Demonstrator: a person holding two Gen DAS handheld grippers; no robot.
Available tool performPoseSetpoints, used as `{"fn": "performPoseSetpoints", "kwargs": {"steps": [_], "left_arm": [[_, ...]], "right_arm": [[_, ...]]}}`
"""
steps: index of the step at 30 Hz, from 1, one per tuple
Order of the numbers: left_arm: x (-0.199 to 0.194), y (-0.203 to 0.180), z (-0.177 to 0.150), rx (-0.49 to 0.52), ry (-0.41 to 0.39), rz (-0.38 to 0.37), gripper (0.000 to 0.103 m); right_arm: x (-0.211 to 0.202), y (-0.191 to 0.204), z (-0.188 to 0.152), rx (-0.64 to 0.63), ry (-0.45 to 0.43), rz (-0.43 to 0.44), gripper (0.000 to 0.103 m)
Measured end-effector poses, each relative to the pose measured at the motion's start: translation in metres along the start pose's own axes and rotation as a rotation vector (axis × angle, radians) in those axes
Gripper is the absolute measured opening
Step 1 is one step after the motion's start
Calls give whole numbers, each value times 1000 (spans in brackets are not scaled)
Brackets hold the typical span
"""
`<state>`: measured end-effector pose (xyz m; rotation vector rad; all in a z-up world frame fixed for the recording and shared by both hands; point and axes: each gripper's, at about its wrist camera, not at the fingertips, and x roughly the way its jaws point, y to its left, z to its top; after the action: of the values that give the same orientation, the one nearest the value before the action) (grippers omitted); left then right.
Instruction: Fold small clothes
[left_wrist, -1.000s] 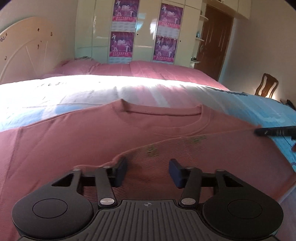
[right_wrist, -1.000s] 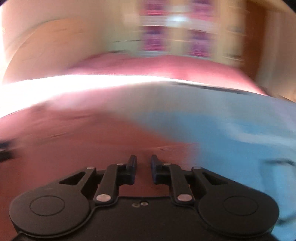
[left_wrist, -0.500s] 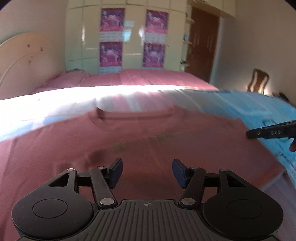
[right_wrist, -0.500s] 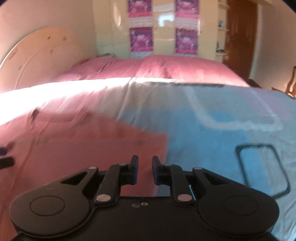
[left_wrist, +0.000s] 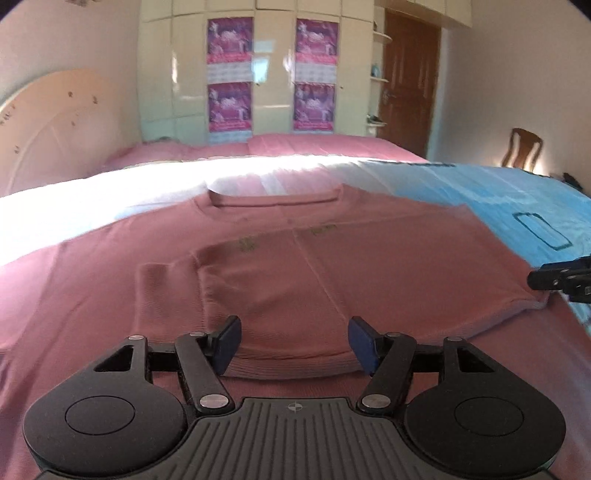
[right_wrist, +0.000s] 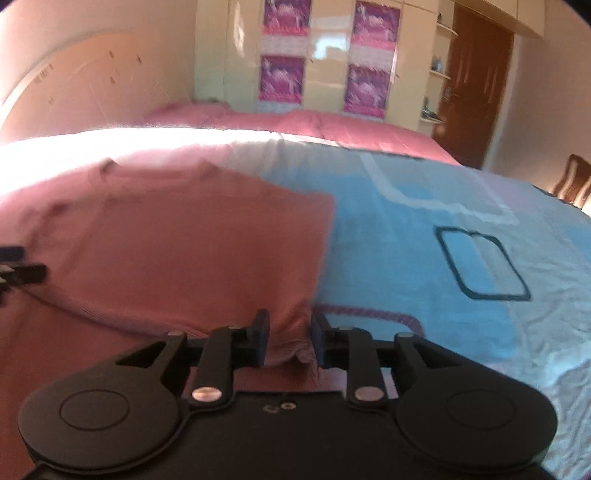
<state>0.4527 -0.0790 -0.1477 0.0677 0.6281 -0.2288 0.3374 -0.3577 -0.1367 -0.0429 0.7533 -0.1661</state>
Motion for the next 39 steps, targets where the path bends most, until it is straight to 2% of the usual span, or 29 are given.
{"fn": "performPoseSetpoints", "kwargs": {"steps": [2, 4, 6, 7, 9, 11, 12, 16, 20, 23, 26, 30, 36, 39], "left_arm": [[7, 7, -4, -17, 32, 12, 63], [3, 9, -2, -29, 16, 11, 64], [-5, 10, 1, -25, -15, 39, 64], [-4, 12, 1, -30, -6, 50, 64], [9, 18, -2, -51, 73, 60, 64], [7, 18, -1, -50, 63, 76, 64], [4, 19, 1, -68, 65, 75, 64], [-11, 24, 0, -117, 51, 113, 64], [-40, 52, -13, -224, 42, 179, 64], [-64, 91, -28, -315, 26, 259, 64], [-87, 145, -48, -432, 11, 329, 64], [-114, 228, -81, -604, -24, 419, 64], [-141, 342, -122, -786, -72, 495, 63], [-148, 391, -136, -883, -115, 501, 63]], "right_arm": [[0, 2, 1, 31, 3, 17, 28], [15, -1, -2, 50, 93, -7, 27], [12, -6, 1, 71, 82, 1, 26], [8, -9, 4, 85, 65, 7, 26], [4, -12, 6, 91, 38, 21, 26], [20, -12, 3, 68, 117, 15, 26], [22, -12, 3, 63, 119, 20, 26], [8, -20, 13, 109, 35, 38, 26], [3, -21, 17, 153, -16, 64, 27], [-1, -13, 24, 172, -42, 86, 27], [-3, 6, 28, 170, -41, 106, 27], [-2, 32, 28, 199, -18, 85, 27], [0, 72, 27, 285, 8, 9, 27], [0, 95, 31, 286, 12, -16, 27]]}}
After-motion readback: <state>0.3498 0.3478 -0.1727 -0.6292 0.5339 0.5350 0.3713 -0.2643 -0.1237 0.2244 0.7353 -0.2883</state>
